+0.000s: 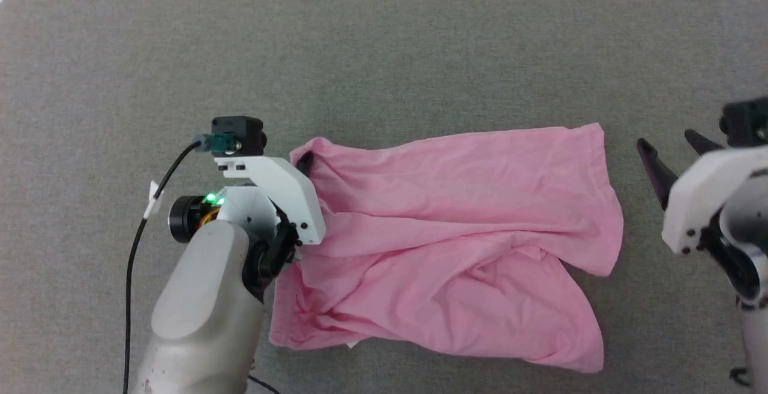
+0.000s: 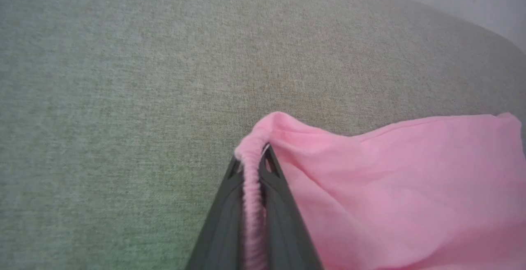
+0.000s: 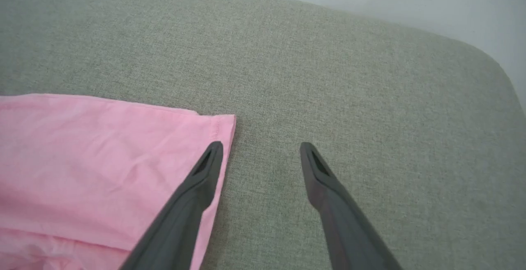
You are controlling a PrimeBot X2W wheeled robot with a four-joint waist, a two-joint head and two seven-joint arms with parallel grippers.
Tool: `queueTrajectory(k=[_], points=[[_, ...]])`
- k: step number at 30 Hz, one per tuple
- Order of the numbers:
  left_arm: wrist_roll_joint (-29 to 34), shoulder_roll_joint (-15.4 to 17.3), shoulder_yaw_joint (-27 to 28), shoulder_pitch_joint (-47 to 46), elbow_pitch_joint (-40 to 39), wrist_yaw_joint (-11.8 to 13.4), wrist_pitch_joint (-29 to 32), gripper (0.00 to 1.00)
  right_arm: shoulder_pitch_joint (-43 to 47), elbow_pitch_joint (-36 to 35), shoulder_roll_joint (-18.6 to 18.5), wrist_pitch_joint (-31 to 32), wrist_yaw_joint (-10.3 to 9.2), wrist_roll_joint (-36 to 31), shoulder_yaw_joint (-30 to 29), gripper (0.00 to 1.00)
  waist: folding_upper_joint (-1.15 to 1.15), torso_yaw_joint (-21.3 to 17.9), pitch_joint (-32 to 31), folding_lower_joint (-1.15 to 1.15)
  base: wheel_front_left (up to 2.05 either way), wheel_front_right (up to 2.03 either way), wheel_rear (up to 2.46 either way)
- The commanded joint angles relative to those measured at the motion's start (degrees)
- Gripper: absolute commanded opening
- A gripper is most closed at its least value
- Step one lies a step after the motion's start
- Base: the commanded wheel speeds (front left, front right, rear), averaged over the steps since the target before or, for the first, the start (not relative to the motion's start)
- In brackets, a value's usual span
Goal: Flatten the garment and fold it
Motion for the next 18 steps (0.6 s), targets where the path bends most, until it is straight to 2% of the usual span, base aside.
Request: queueTrajectory(k=[1,5,6,11,18], points=[[-1.0,-0.9,0.7,2.5,-3.9,0.8,-2.3,0.0,-4.2,3.3,-2.9,3.8,-0.05,-1.1,4.0,1.0,0.0,0.5,0.6,-0.01,0.0,0.0,0.0],[-1.6,-1.8,0.6,5.7,-11.1,1.9,-4.2,0.0,-10.5,10.2,-6.8,10.1,-0.05,-2.5,11.4,1.0,0.0,1.6,1.8,-0.01,0.0,0.0,0.0],[-1.6,-1.8,0.6,5.7,-11.1,1.9,-4.2,0.0,-10.5,10.2,-6.8,10.1,-0.05,-2.5,11.4,1.0,0.0,1.6,1.8,-0.01,0.0,0.0,0.0],[-1.6,-2.2,-0.3,8.9,-18.1,3.4,-4.1,0.0,-16.3,17.3,-8.9,10.6,-0.05,-2.9,19.6,1.0,0.0,2.7,3.2,-0.01,0.0,0.0,0.0],[-2.0,-2.4,-1.1,11.5,-22.7,4.6,-3.0,0.0,-19.9,25.4,-8.7,9.2,-0.05,-3.3,24.4,1.0,0.0,3.2,4.3,-0.01,0.0,0.0,0.0]])
